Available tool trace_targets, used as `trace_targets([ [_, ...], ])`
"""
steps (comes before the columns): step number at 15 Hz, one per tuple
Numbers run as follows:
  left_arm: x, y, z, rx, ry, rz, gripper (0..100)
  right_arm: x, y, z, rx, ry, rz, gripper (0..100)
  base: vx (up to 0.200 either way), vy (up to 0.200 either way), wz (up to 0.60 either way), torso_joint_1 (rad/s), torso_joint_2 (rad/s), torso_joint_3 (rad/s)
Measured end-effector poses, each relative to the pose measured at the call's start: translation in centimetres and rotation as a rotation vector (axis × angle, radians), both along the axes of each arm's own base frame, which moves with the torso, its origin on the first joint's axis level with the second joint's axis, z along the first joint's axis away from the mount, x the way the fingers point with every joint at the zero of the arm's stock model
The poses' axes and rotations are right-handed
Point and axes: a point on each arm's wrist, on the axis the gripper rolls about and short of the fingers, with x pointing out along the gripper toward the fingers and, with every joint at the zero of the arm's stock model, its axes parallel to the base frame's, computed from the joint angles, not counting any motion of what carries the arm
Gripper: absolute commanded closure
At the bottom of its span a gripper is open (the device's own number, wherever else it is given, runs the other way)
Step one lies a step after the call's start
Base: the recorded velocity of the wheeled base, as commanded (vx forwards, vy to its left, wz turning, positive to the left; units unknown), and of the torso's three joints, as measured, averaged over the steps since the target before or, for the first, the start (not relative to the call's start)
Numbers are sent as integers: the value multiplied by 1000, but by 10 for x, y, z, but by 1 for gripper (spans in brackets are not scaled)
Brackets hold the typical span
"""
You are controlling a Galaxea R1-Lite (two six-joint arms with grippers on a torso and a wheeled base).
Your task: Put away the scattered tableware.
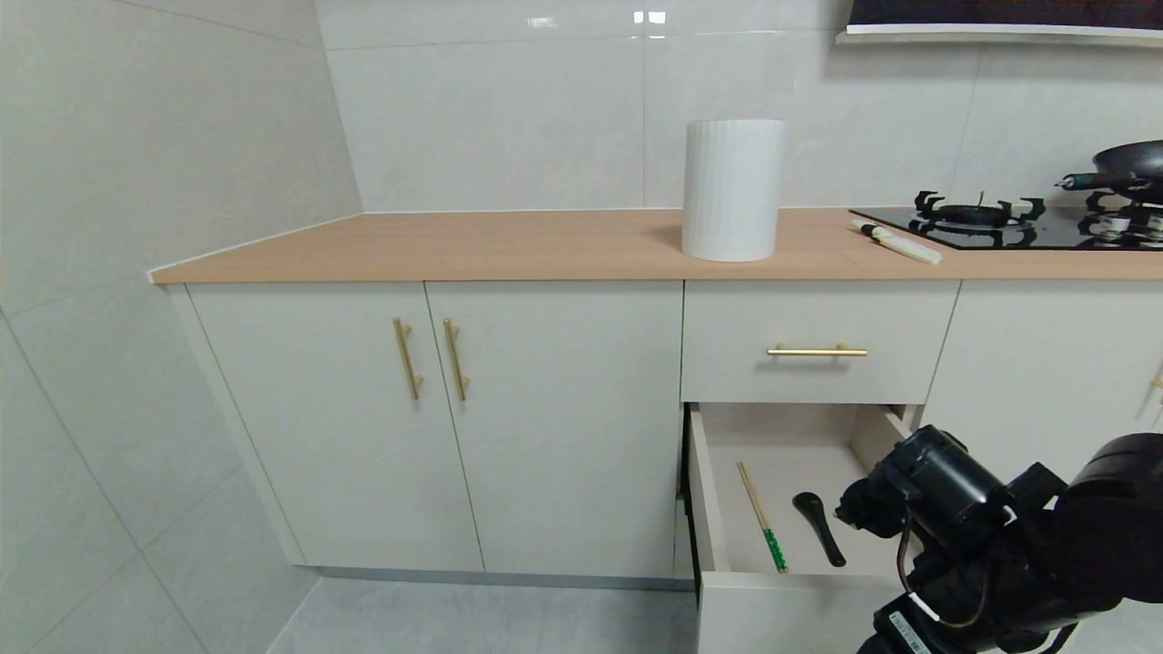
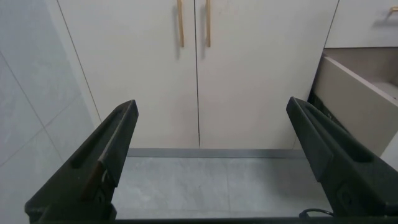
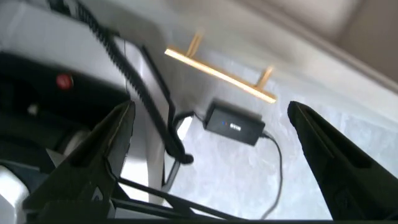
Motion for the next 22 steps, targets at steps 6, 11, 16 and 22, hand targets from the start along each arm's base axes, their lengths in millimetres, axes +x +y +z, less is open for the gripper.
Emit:
trace_targets([
  [6,0,0,0,0,0,0,0,10,7,-20,-18,46,-39,0,0,0,0,0,0,0],
  [11,0,0,0,0,0,0,0,33,6,-26,11,47,-175,0,0,0,0,0,0,0],
  [16,0,0,0,0,0,0,0,57,3,-28,46,24,-303,0,0,0,0,0,0,0],
  [22,0,0,0,0,0,0,0,82,-2,-29,92,-44,-401,0,0,0,0,0,0,0],
])
